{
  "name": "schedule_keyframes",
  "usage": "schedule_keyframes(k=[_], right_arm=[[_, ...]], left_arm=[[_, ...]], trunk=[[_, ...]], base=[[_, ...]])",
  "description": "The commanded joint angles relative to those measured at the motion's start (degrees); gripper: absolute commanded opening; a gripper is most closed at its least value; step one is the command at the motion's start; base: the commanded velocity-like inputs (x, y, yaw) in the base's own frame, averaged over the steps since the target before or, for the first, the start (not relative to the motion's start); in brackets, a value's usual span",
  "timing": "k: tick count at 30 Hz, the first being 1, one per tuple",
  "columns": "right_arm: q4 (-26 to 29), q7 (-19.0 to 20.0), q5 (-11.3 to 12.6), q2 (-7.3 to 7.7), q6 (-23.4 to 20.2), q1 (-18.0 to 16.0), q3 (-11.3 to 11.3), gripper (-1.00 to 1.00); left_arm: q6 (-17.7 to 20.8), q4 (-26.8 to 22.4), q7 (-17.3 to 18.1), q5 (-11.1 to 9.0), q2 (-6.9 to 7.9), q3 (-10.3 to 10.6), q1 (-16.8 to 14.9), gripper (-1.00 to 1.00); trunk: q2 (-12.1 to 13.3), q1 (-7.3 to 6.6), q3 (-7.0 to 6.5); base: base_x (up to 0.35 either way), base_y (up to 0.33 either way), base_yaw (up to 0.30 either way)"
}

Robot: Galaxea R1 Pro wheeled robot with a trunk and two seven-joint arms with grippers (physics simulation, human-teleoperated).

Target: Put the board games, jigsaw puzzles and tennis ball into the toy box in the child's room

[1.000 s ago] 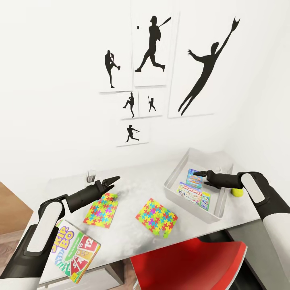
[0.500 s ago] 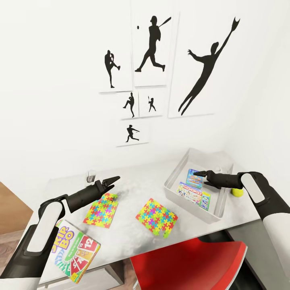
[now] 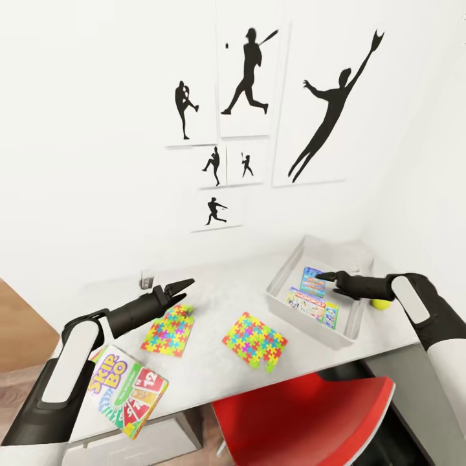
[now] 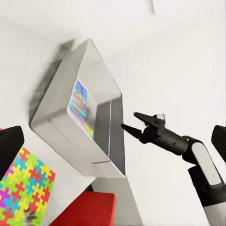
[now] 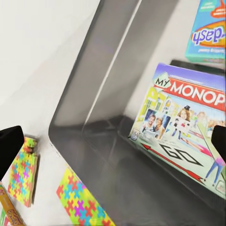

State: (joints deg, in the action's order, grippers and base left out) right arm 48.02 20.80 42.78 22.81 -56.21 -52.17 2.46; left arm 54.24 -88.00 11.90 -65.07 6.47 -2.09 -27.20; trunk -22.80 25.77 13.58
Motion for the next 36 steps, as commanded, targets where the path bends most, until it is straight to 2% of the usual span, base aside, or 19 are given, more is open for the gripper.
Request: schedule_keyframes(k=[1,4,8,11,12,14,15,17,18,20,23,25,28,36], right_arm=[[0.33,0.53,-0.57,0.31,0.27,-0.04,0.12,1.00],[1.29,0.49,-0.57,0.95,1.24,0.42,0.12,1.00],[2.57,0.46,-0.50,2.02,2.16,1.39,-0.13,1.00],[3.53,0.42,-0.34,2.99,2.32,2.35,-1.11,1.00],[11.08,0.42,-0.34,3.99,2.32,4.56,-2.07,1.00],[15.26,0.40,-0.27,4.70,2.26,6.68,-4.65,1.00],[15.26,0.40,-0.27,4.70,2.26,6.68,-4.65,1.00],[19.49,0.39,-0.23,5.06,2.16,8.99,-7.67,1.00],[19.49,0.39,-0.23,5.06,2.16,8.99,-7.67,1.00],[23.63,0.37,-0.20,5.28,2.06,11.30,-10.47,1.00],[25.59,0.35,-0.21,5.34,2.03,12.37,-11.68,1.00],[29.04,0.33,-0.20,5.42,1.98,14.27,-13.66,1.00],[31.68,0.32,-0.18,5.48,1.97,15.70,-15.01,1.00],[35.09,0.30,-0.21,5.54,1.97,17.56,-16.61,1.00]], left_arm=[[0.40,-0.06,0.37,0.05,-0.07,-0.08,-0.07,1.00],[0.54,-0.16,0.29,-0.80,-0.16,-0.09,-0.09,1.00],[0.63,-0.22,0.24,-0.95,-0.22,-0.09,-0.11,1.00],[0.70,-0.27,0.19,-1.07,-0.27,-0.10,-0.12,1.00],[0.70,-0.27,0.19,-1.07,-0.27,-0.10,-0.12,1.00],[0.73,-0.34,0.19,-1.12,-0.28,-0.10,-0.11,1.00],[0.73,-0.34,0.19,-1.12,-0.28,-0.10,-0.11,1.00],[0.75,-0.42,0.20,-1.15,-0.30,-0.18,-0.08,1.00],[0.75,-0.42,0.20,-1.15,-0.30,-0.18,-0.08,1.00],[0.74,-0.45,0.21,-1.17,-0.30,-0.25,-0.07,1.00],[0.73,-0.46,0.21,-1.17,-0.31,-0.27,-0.07,1.00],[0.72,-0.47,0.22,-1.18,-0.31,-0.28,-0.06,1.00],[0.71,-0.48,0.22,-1.19,-0.31,-0.28,-0.05,1.00],[0.70,-0.50,0.22,-1.20,-0.32,-0.26,-0.05,1.00]], trunk=[[-0.12,0.01,0.12],[-0.12,0.01,0.12],[-0.12,0.01,0.12],[-0.12,0.01,0.12],[-0.12,0.01,0.12],[-0.12,0.01,0.12],[-0.12,0.01,0.12],[-0.12,0.01,0.12],[-0.12,0.01,0.12],[-0.12,0.01,0.12],[-0.12,0.01,0.12],[-0.12,0.01,0.12],[-0.12,0.01,0.12],[-0.12,0.01,0.12]], base=[[-0.238,0.108,0.000],[-0.247,0.112,0.000],[-0.263,0.120,0.000],[-0.268,0.129,0.000],[-0.261,0.130,0.000],[-0.214,0.111,0.000],[-0.195,0.102,0.000],[-0.140,0.074,0.000],[-0.125,0.066,0.000],[-0.090,0.047,0.000],[-0.069,0.036,0.000],[-0.046,0.024,0.000],[-0.033,0.017,0.000],[-0.016,0.009,0.000]])
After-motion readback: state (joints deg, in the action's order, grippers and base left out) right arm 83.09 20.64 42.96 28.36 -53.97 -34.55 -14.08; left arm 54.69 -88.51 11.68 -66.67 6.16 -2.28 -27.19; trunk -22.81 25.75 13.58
